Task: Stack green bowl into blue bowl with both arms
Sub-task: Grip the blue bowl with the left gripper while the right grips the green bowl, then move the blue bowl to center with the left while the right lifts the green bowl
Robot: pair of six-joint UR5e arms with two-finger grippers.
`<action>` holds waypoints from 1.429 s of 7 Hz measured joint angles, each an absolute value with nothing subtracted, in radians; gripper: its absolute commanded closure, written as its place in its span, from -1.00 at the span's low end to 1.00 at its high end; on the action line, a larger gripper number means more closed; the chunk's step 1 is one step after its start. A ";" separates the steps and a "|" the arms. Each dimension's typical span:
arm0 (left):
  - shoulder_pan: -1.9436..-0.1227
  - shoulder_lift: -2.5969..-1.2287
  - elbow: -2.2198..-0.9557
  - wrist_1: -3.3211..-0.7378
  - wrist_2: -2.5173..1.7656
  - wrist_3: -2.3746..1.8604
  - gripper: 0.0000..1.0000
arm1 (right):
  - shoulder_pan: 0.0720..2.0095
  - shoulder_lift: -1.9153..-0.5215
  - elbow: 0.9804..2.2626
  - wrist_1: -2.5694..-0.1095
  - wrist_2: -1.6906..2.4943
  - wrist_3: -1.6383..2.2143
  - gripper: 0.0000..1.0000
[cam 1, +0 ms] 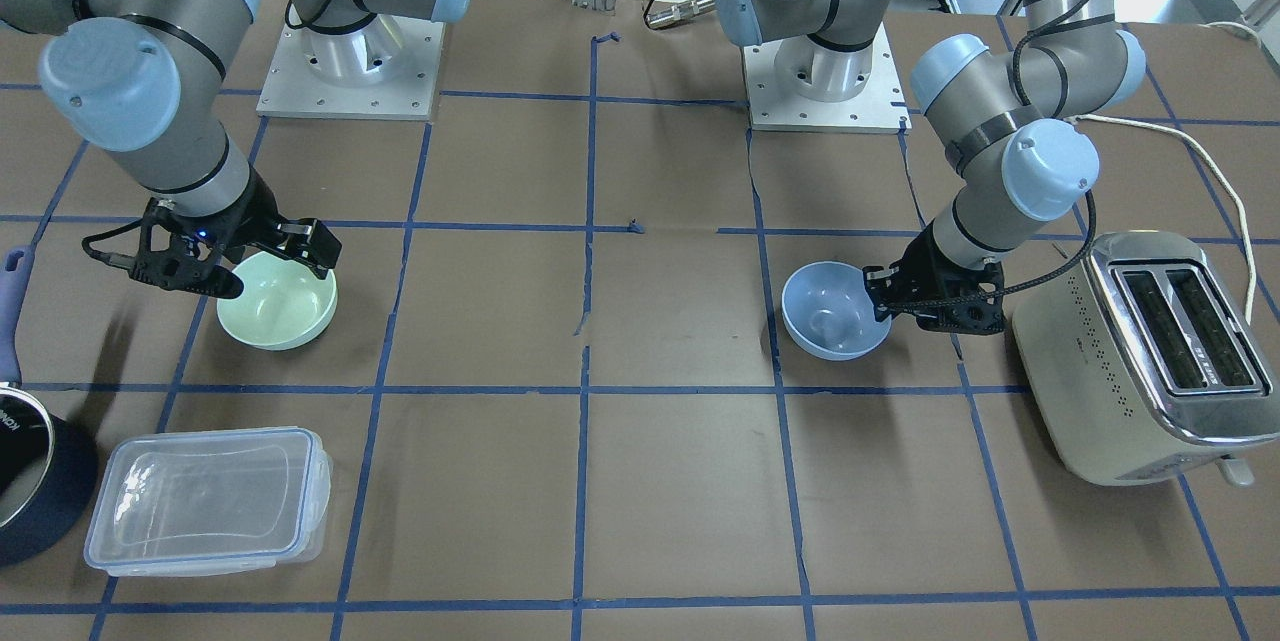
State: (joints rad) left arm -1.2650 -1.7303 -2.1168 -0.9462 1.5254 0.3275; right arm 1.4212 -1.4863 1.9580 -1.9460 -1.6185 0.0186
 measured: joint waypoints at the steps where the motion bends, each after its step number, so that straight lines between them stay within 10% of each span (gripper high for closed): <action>1: -1.306 -1.711 -2.088 -0.979 1.506 0.250 1.00 | 1.427 -1.466 2.010 -2.048 -1.614 0.015 -1.00; 4: -1.586 -1.745 -1.968 -1.042 1.457 -0.080 1.00 | 1.434 -1.396 2.107 -2.255 -1.612 0.012 -0.97; 5: -1.655 -1.779 -1.957 -1.007 1.403 -0.180 1.00 | 1.435 -1.389 2.122 -2.267 -1.612 0.014 -0.53; 7: -1.721 -1.852 -1.950 -0.899 1.332 -0.322 1.00 | 1.433 -1.384 2.150 -2.272 -1.611 0.022 0.99; 10: -1.776 -1.934 -1.891 -0.822 1.324 -0.438 1.00 | 1.430 -1.385 2.159 -2.260 -1.613 0.026 1.00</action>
State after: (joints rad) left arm -1.7756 -1.9341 -1.8911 -0.8216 1.3244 -0.4376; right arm 1.4299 -1.3855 2.1586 -2.2597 -1.6135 0.0262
